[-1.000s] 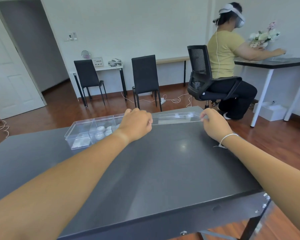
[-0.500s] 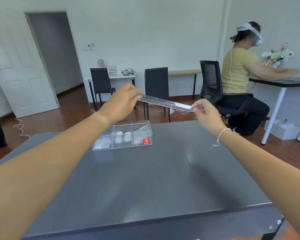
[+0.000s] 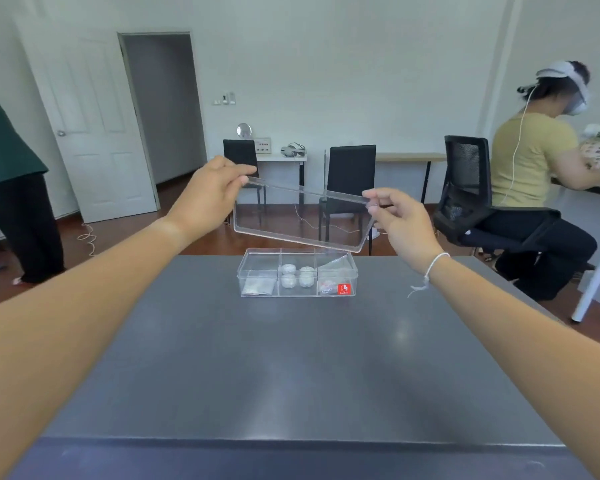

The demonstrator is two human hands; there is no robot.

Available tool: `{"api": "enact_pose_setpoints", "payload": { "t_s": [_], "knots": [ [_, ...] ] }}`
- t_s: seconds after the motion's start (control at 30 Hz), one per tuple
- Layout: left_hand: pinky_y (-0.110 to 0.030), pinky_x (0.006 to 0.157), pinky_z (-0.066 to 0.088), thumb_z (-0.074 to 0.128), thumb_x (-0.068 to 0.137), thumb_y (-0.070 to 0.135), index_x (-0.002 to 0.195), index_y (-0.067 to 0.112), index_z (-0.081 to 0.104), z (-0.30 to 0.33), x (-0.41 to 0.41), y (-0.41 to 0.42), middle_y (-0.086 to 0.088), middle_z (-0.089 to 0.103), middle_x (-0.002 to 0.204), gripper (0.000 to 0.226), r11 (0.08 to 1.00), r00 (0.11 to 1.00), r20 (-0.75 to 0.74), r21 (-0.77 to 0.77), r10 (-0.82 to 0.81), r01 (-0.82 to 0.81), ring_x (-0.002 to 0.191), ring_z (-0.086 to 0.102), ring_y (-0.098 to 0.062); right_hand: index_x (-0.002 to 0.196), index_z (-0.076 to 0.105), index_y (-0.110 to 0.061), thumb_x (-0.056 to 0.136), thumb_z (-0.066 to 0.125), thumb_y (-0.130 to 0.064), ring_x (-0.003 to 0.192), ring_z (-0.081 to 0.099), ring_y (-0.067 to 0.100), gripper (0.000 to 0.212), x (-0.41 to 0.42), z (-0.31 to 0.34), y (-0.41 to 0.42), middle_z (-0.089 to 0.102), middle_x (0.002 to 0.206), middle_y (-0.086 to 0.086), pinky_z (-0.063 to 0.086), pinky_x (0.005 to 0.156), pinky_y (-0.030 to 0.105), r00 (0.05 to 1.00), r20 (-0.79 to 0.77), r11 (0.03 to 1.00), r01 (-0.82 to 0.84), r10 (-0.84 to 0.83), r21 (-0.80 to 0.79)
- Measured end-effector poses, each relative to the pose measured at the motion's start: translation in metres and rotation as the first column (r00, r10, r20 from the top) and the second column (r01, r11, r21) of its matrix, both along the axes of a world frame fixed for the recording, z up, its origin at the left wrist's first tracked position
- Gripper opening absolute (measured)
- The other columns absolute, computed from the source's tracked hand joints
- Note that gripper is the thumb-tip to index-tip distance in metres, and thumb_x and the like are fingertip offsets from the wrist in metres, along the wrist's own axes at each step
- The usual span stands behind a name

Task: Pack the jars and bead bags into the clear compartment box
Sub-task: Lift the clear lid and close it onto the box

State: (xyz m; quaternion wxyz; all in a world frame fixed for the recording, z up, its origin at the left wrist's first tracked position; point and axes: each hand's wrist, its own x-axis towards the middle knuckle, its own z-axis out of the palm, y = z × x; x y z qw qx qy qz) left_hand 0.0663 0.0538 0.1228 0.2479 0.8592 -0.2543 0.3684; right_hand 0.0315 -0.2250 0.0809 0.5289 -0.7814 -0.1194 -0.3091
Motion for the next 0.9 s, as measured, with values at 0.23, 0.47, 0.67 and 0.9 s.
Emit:
{"api": "enact_pose_setpoints", "payload": {
  "t_s": [0.23,0.47,0.67,0.9],
  "knots": [
    [-0.022,0.07,0.053,0.048,0.092,0.019,0.12,0.013,0.059,-0.021,0.01,0.017,-0.005,0.056,0.102,0.031,0.954,0.988,-0.146,-0.299,-0.05,0.004,0.071,0.059,-0.019,0.105,0.065,-0.013,0.092,0.047,-0.006,0.062,0.058,0.013,0.023,0.008,0.01,0.026,0.061,0.084,-0.004,0.057,0.053,0.019,0.991,-0.08,0.945,-0.077,0.107,0.318],
    [-0.021,0.053,0.056,0.052,0.091,0.018,0.123,0.014,0.056,-0.044,0.015,0.019,-0.005,0.058,0.084,0.033,0.816,0.856,-0.452,-0.575,-0.252,-0.064,0.059,0.053,-0.017,0.098,0.064,-0.017,0.093,0.048,-0.009,0.063,0.06,0.016,0.019,0.021,0.003,0.024,0.062,0.086,-0.003,0.057,0.049,0.019,0.975,-0.201,0.921,-0.012,0.098,0.39],
    [-0.02,0.048,0.055,0.053,0.09,0.01,0.123,0.002,0.052,-0.059,0.018,0.017,-0.003,0.059,0.086,0.035,0.799,0.73,-0.6,-0.589,-0.328,-0.124,0.064,0.054,-0.017,0.092,0.056,-0.009,0.088,0.057,-0.013,0.066,0.066,0.019,0.006,0.032,-0.007,0.018,0.065,0.089,0.002,0.056,0.047,0.02,0.951,-0.296,0.878,0.065,0.089,0.475],
    [-0.022,0.043,0.054,0.052,0.09,0.006,0.11,-0.001,0.058,-0.068,0.027,0.015,-0.006,0.058,0.083,0.022,0.749,0.711,-0.633,-0.621,-0.306,-0.231,0.063,0.053,-0.019,0.109,0.059,-0.001,0.086,0.059,-0.005,0.088,0.065,0.024,0.024,0.041,-0.024,0.015,0.061,0.105,0.007,0.057,0.073,0.026,0.898,-0.342,0.81,-0.025,0.276,0.587]
  ]
}}
